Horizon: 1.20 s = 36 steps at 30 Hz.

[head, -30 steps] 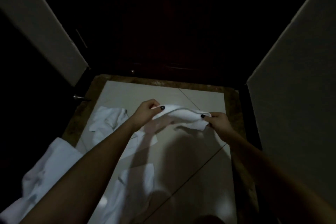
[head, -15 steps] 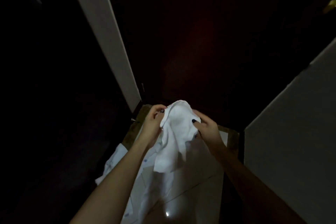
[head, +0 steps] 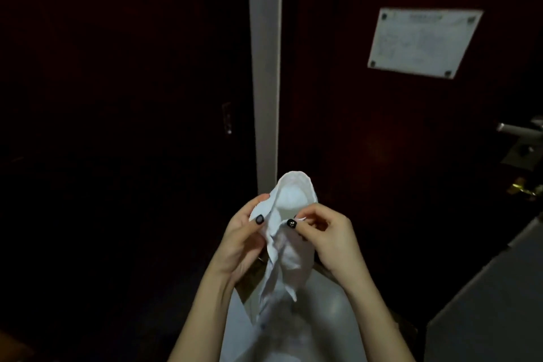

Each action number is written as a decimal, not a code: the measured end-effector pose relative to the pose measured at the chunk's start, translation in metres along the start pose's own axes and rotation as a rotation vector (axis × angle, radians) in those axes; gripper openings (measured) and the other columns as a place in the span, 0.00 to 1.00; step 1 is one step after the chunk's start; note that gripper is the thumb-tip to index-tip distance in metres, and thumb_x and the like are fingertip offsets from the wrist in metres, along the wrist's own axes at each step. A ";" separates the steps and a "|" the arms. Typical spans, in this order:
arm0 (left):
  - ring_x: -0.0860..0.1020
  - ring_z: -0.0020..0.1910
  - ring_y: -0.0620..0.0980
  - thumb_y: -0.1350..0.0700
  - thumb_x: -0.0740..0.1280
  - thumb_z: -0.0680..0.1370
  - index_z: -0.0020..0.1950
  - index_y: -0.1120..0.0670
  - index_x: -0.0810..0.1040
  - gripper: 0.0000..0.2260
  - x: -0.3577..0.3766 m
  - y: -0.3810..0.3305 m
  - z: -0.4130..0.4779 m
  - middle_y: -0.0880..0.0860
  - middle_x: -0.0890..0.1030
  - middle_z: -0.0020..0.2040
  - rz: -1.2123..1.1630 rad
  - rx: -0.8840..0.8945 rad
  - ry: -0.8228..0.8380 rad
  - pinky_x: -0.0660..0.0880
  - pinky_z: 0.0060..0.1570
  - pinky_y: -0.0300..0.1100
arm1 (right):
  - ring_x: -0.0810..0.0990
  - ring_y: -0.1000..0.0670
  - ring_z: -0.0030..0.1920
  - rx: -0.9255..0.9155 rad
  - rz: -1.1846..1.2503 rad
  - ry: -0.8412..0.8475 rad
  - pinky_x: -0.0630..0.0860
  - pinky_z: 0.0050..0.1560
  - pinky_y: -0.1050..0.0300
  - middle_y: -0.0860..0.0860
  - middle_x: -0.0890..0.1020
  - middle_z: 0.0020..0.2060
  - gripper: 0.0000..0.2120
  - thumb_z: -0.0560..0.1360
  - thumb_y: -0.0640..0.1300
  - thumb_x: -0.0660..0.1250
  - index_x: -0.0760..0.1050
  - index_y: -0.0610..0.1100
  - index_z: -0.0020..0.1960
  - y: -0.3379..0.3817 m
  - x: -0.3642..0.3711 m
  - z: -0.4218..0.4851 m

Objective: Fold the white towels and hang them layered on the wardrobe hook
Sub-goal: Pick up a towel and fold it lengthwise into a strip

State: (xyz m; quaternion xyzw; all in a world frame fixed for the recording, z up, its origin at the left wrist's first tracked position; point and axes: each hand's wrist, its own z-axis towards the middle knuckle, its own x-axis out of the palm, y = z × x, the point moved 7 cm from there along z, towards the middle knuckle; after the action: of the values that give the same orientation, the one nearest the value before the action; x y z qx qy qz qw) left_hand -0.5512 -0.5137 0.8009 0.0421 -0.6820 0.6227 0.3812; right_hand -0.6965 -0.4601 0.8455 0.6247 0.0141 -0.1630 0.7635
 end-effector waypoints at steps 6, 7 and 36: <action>0.82 0.54 0.57 0.46 0.80 0.65 0.61 0.57 0.80 0.28 -0.024 -0.078 -0.114 0.62 0.82 0.56 0.065 0.185 -0.101 0.79 0.49 0.43 | 0.75 0.59 0.36 -0.200 -0.026 0.120 0.70 0.39 0.70 0.54 0.76 0.36 0.12 0.71 0.34 0.74 0.79 0.49 0.36 0.086 0.087 -0.061; 0.82 0.54 0.57 0.43 0.79 0.66 0.59 0.58 0.81 0.29 -0.030 -0.087 -0.135 0.62 0.82 0.55 0.075 0.206 -0.141 0.79 0.49 0.43 | 0.75 0.60 0.36 -0.204 -0.006 0.137 0.70 0.40 0.70 0.54 0.76 0.37 0.11 0.71 0.34 0.74 0.80 0.48 0.37 0.094 0.102 -0.075; 0.82 0.51 0.43 0.60 0.67 0.78 0.53 0.48 0.80 0.08 -0.143 -0.208 -0.577 0.46 0.85 0.48 0.701 0.597 -0.894 0.77 0.47 0.34 | 0.79 0.56 0.52 -0.348 0.150 0.400 0.77 0.57 0.47 0.58 0.81 0.43 0.05 0.74 0.39 0.73 0.80 0.46 0.41 0.213 0.391 -0.359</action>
State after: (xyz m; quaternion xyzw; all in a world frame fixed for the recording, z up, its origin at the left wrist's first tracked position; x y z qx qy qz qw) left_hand -0.0695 -0.1105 0.8505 0.1768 -0.5457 0.7957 -0.1943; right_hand -0.2038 -0.1714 0.8810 0.5032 0.1461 0.0255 0.8513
